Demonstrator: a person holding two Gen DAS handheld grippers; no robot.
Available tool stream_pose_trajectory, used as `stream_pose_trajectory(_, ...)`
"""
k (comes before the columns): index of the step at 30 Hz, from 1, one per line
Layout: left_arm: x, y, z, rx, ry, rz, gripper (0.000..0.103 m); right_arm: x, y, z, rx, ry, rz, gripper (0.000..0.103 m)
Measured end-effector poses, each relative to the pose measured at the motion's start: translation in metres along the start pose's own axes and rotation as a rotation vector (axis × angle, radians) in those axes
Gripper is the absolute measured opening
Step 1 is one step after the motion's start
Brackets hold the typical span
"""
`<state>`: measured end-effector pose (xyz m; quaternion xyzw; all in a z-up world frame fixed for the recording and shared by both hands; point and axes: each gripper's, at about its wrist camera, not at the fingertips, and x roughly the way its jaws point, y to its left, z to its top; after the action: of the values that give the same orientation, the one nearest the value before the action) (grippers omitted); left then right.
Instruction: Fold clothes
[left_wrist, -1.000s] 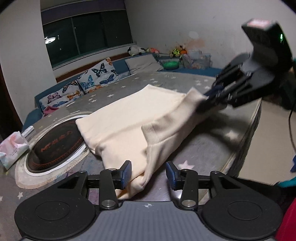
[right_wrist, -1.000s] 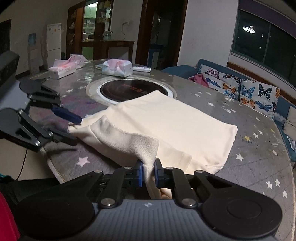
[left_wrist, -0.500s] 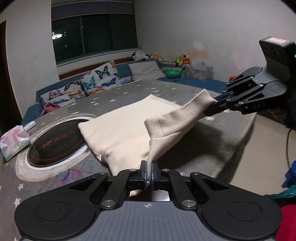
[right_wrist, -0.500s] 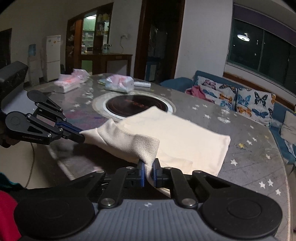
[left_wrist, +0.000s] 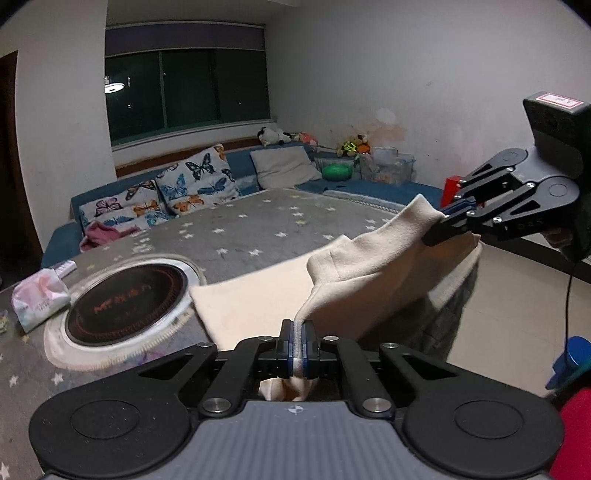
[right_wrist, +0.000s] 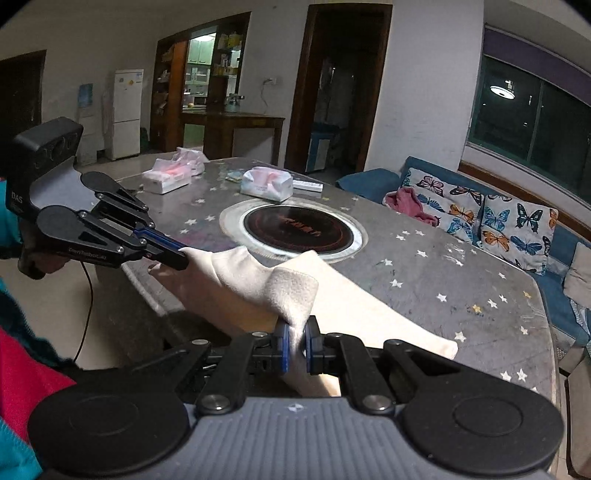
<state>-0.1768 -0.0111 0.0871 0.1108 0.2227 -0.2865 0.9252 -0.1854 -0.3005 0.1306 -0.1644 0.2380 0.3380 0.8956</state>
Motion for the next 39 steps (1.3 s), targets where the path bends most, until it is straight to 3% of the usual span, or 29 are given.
stream_pose_trajectory(5,0.032,0.020,0.020,0.016,-0.012,0.033,0.004,0.024,-0.025,0.016,0.020,0.010,-0.013,0.007)
stream_pose_trajectory(10,0.089,0.043,0.045,0.036,-0.008,0.069,0.004,0.066,-0.064,0.031,0.054,0.040,-0.053,0.007)
stream_pose_trajectory(16,0.169,0.063,0.046,0.024,0.072,0.143,0.005,0.138,-0.109,0.030,0.148,0.108,-0.112,0.008)
stream_pose_trajectory(18,0.187,0.068,0.041,0.005,0.101,0.162,0.005,0.161,-0.113,0.022,0.171,0.119,-0.162,0.013)
stream_pose_trajectory(24,0.196,0.076,0.035,-0.031,0.115,0.206,0.009,0.174,-0.118,0.009,0.246,0.113,-0.190,0.014)
stream_pose_trajectory(27,0.185,0.074,0.040,-0.055,0.096,0.185,0.009,0.173,-0.119,0.008,0.275,0.102,-0.191,0.014)
stream_pose_trajectory(29,0.182,0.070,0.044,-0.062,0.089,0.130,0.009,0.172,-0.119,0.007,0.293,0.094,-0.193,0.014)
stream_pose_trajectory(33,0.192,0.055,0.047,-0.013,0.114,0.074,0.012,0.170,-0.121,0.006,0.331,0.079,-0.195,0.014)
stream_pose_trajectory(36,0.202,0.054,0.047,-0.001,0.135,0.083,0.024,0.176,-0.124,0.007,0.353,0.081,-0.191,0.016)
stream_pose_trajectory(38,0.207,0.057,0.046,0.002,0.149,0.088,0.042,0.180,-0.126,0.007,0.359,0.094,-0.184,0.018)
stream_pose_trajectory(39,0.207,0.058,0.045,0.013,0.157,0.086,0.045,0.183,-0.127,0.007,0.358,0.101,-0.183,0.018)
